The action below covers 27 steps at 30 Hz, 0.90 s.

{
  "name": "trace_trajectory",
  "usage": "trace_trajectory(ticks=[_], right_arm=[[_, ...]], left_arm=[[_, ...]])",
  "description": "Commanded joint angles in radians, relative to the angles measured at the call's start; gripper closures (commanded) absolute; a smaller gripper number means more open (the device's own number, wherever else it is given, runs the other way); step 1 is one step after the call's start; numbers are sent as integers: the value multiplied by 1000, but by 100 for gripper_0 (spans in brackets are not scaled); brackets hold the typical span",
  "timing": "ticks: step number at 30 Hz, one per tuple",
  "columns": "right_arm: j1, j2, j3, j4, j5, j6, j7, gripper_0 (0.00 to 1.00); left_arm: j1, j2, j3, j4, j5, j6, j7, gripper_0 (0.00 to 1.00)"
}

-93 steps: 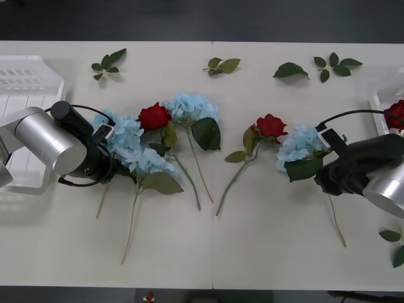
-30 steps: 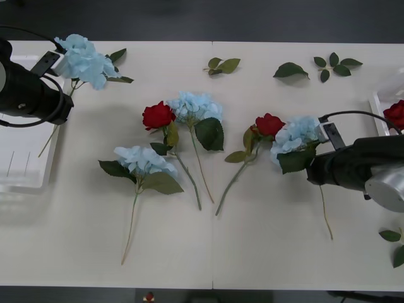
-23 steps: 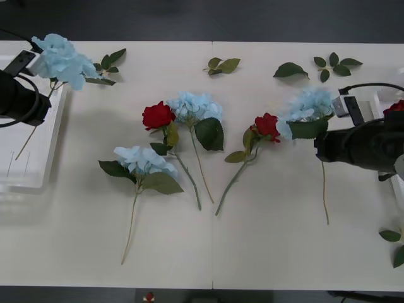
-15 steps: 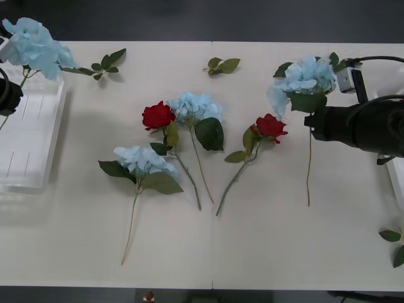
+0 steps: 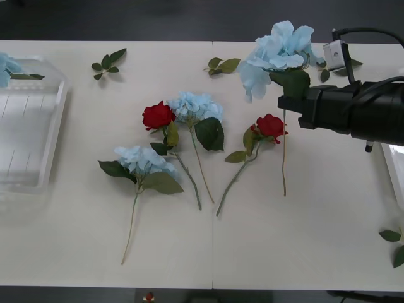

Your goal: Put the red flowers into the right box and the blue flowers into the left box

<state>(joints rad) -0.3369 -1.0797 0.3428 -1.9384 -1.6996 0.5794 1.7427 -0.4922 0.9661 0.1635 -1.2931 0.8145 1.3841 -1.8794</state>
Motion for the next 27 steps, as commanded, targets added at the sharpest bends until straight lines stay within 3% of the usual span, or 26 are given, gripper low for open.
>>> trace_trajectory(ticks=[1,10,18,19,20,21,22,27], right_arm=[[-39,53,-30,-10,-77,-9,126,100],[-90,187,-33,29,-230,-24,304,100],[-192,308,-31,157,-325,102,436,100],[-203,323,-31,173,-325,115,446,100],[-214,339,-28,188,-325,126,457,100],[-228,359,-21,207,-325,132,462,100],[-243,376,-5,222,-325,129,465,100],[-310,434,84,272,-325,62,475,100]], left_arm=[[12,49,-55,61,-11,-63,-26,100],[8,49,-253,189,-11,-304,-6,100],[11,49,-282,224,-24,-350,3,100],[9,49,-282,225,-24,-350,3,81],[9,49,-282,225,-24,-352,3,41],[9,49,-282,225,-24,-352,3,11],[11,49,-282,225,-24,-352,2,0],[11,49,-271,222,-20,-361,-1,0]])
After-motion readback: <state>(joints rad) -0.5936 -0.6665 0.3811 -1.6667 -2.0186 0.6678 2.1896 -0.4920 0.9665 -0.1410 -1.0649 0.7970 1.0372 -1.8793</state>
